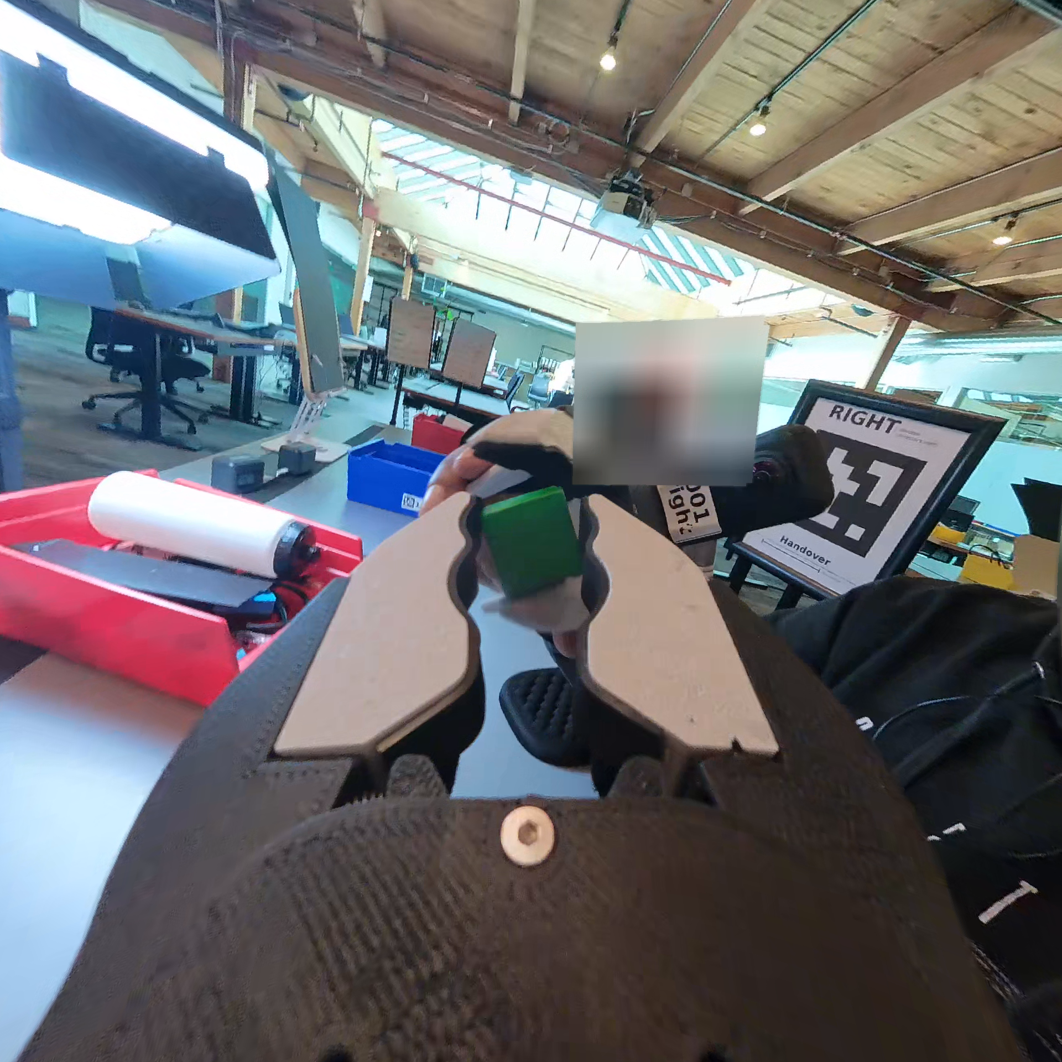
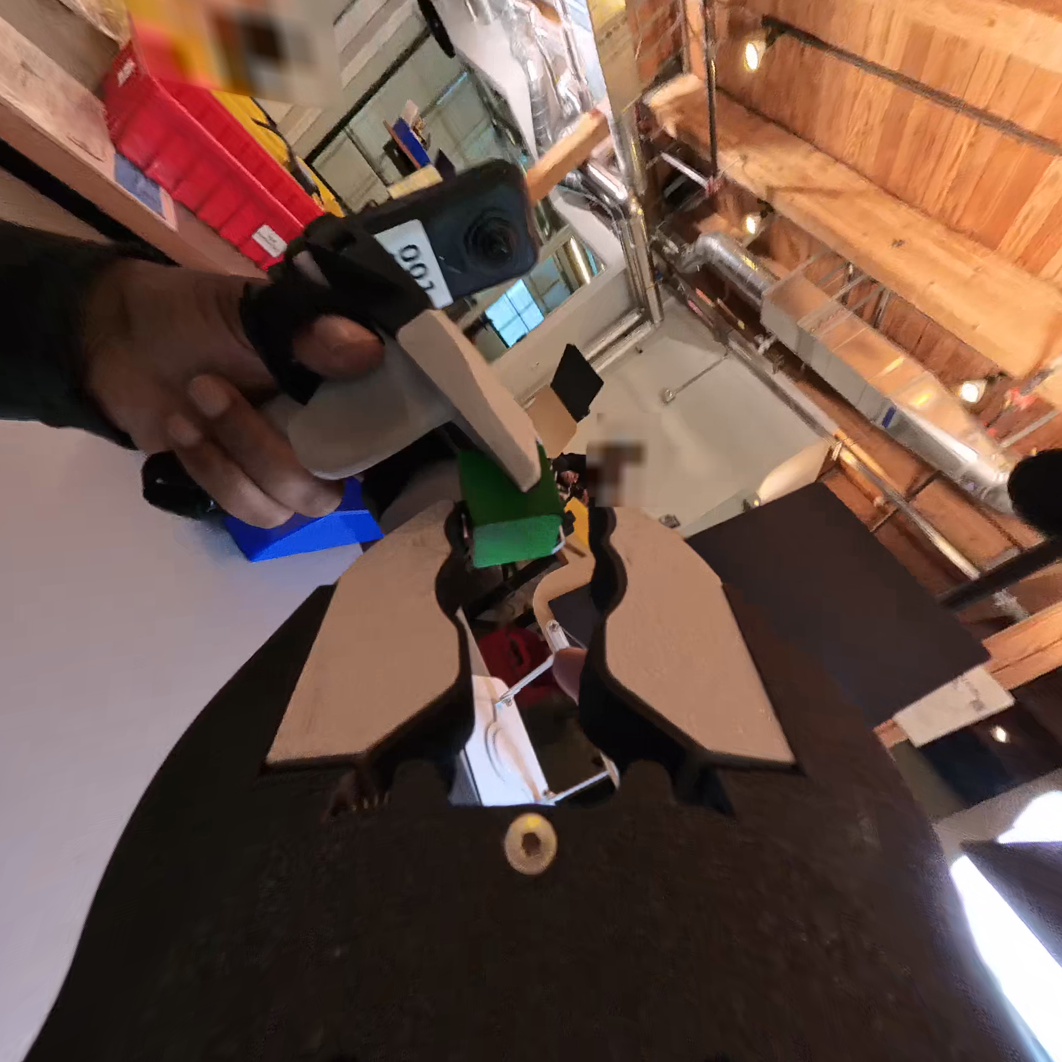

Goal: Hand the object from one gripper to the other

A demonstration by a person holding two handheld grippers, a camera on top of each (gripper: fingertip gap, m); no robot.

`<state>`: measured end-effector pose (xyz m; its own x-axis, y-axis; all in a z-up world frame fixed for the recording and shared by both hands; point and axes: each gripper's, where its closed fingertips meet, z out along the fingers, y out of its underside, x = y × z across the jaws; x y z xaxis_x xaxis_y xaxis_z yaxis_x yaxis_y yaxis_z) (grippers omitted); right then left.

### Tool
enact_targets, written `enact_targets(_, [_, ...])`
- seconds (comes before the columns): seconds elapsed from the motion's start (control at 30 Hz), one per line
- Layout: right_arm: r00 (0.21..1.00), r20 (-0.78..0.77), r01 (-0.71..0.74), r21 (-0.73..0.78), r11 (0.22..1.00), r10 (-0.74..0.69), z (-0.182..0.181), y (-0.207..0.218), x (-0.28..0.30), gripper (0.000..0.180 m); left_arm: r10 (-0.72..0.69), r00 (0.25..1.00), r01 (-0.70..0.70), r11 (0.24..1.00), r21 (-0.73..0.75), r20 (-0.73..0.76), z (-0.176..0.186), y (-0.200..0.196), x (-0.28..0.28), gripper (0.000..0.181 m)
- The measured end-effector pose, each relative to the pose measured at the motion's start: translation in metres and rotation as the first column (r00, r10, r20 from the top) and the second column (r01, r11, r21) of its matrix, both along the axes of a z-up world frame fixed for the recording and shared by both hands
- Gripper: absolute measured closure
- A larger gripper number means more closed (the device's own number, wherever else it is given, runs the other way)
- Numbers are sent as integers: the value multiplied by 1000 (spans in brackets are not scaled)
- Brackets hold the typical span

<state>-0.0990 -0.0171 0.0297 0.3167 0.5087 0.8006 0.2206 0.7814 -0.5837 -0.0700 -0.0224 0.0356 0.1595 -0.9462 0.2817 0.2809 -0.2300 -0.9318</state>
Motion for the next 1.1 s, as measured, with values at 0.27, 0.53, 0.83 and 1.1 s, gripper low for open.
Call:
enact_targets(0.27, [997,-4,-74,-158,985,74,-28,18,6,152,85,996,-86,996,-33,-32,-24,21,-12,150])
enact_targets(0.53, [998,-13,-58,-541,839,60,-39,48,23,151,390,878,-352,919,181,-277,-41,36,-21,146])
enact_targets(0.83, [984,157,135,-328,935,-87,-62,54,12,151,390,889,-398,917,16,-239,-52,47,-9,140])
enact_targets(1.1, [987,155,72,-229,971,-36,-60,41,6,151,375,880,-373,925,66,-292,-65,50,-9,152])
